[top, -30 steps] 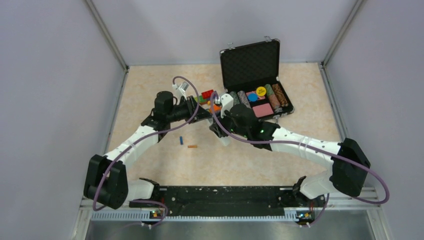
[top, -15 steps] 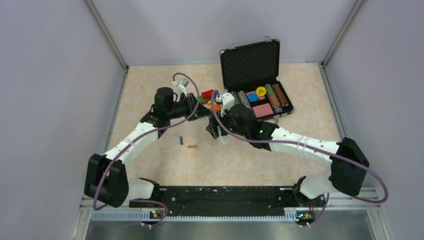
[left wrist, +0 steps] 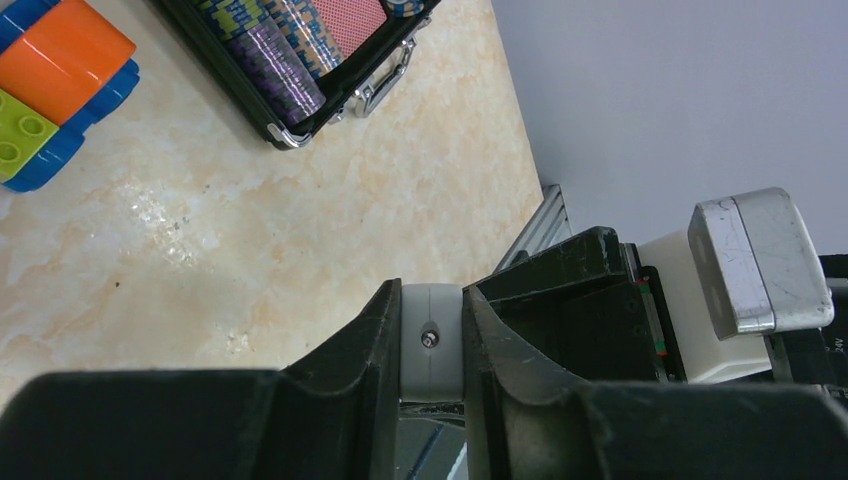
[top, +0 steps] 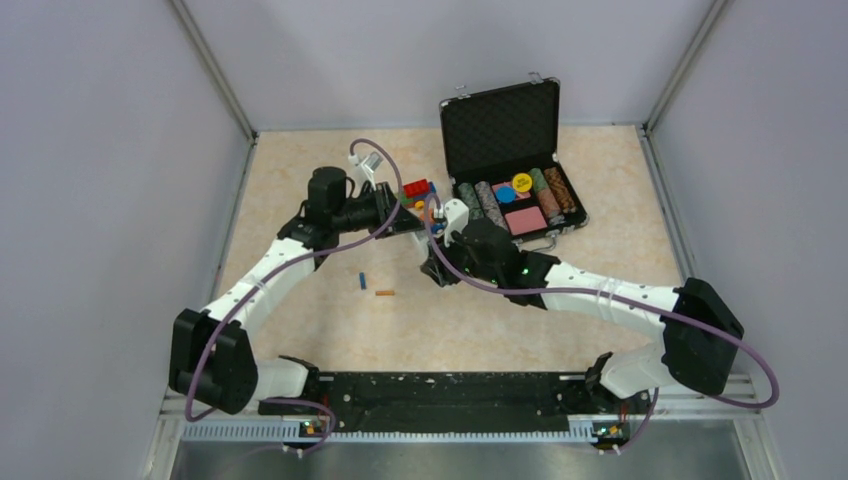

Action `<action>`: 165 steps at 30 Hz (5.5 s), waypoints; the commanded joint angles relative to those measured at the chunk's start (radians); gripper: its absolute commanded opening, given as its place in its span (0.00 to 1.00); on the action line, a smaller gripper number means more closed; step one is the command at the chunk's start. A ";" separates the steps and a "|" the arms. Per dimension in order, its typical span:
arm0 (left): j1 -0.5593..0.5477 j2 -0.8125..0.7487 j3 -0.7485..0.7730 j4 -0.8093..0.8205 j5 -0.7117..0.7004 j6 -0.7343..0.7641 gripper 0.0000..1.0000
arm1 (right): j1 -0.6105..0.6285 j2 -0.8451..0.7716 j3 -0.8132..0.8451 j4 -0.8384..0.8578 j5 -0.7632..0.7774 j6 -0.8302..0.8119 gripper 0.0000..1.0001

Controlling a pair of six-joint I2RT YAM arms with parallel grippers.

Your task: Load the batteries into the remote control

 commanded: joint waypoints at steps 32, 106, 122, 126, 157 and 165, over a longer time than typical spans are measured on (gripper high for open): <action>0.095 -0.190 -0.097 0.182 -0.102 -0.166 0.00 | -0.050 -0.200 0.132 -0.083 0.091 0.338 0.99; 0.239 -0.208 -0.039 0.115 -0.040 -0.126 0.00 | -0.182 0.031 -0.011 0.230 -0.275 1.187 0.46; 0.239 -0.120 -0.057 -0.175 -0.532 0.129 0.00 | -0.230 0.193 -0.026 0.298 -0.330 1.182 0.03; 0.239 -0.129 -0.069 -0.211 -0.611 0.155 0.00 | -0.245 0.223 0.068 0.054 -0.217 0.920 0.04; 0.239 -0.447 -0.140 -0.132 -0.528 0.395 0.00 | -0.084 0.350 0.241 -0.103 -0.181 0.205 0.42; 0.241 -0.431 0.011 -0.491 -1.008 0.100 0.00 | 0.051 0.544 0.394 -0.027 -0.167 0.000 0.52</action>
